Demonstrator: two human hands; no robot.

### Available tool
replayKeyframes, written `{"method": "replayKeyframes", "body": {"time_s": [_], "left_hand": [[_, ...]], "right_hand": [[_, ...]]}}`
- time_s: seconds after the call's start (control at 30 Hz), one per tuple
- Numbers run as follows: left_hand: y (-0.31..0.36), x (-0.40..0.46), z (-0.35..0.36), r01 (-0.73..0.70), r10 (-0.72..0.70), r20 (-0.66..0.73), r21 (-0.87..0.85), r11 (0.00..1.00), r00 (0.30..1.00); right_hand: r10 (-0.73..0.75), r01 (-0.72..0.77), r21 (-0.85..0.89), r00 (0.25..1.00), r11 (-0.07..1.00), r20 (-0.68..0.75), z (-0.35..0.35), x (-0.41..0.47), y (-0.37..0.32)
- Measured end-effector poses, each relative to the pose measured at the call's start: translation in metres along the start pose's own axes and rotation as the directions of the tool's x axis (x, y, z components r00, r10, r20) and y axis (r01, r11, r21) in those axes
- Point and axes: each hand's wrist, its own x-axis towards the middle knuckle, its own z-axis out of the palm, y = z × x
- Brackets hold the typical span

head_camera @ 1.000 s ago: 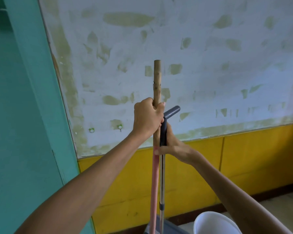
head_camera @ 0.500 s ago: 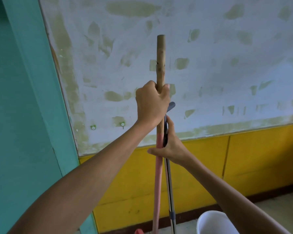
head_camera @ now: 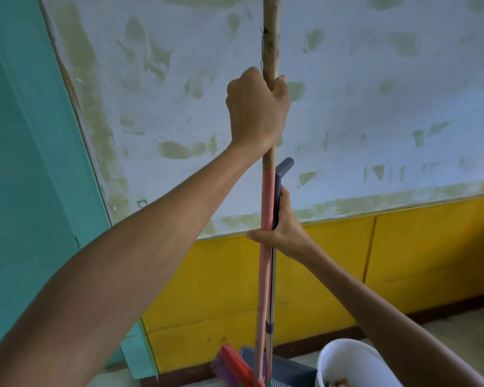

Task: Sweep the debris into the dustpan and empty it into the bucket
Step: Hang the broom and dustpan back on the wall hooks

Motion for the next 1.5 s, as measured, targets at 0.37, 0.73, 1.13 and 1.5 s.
{"method": "replayKeyframes", "body": {"time_s": [0.37, 0.73, 1.13, 1.5], "left_hand": [[0.005, 0.012, 0.055, 0.051, -0.04, -0.101, 0.105, 0.993, 0.994], [-0.018, -0.007, 0.068, 0.161, -0.138, -0.11, 0.236, 0.958, 0.984], [-0.081, -0.004, 0.071, 0.406, -0.378, 0.249, -0.07, 0.911, 0.892], [-0.171, 0.049, 0.042, 0.85, -0.458, 0.761, -0.227, 0.475, 0.459]], "right_hand": [[-0.072, 0.072, -0.009, 0.996, 0.997, -0.058, -0.027, 0.022, 0.027], [-0.159, 0.161, 0.01, 0.983, 0.987, -0.091, -0.026, 0.01, 0.066], [0.125, -0.126, 0.006, 0.972, 0.992, -0.201, 0.027, -0.005, 0.137], [0.238, -0.248, -0.026, 0.949, 0.968, -0.205, 0.097, 0.014, 0.173]]}}
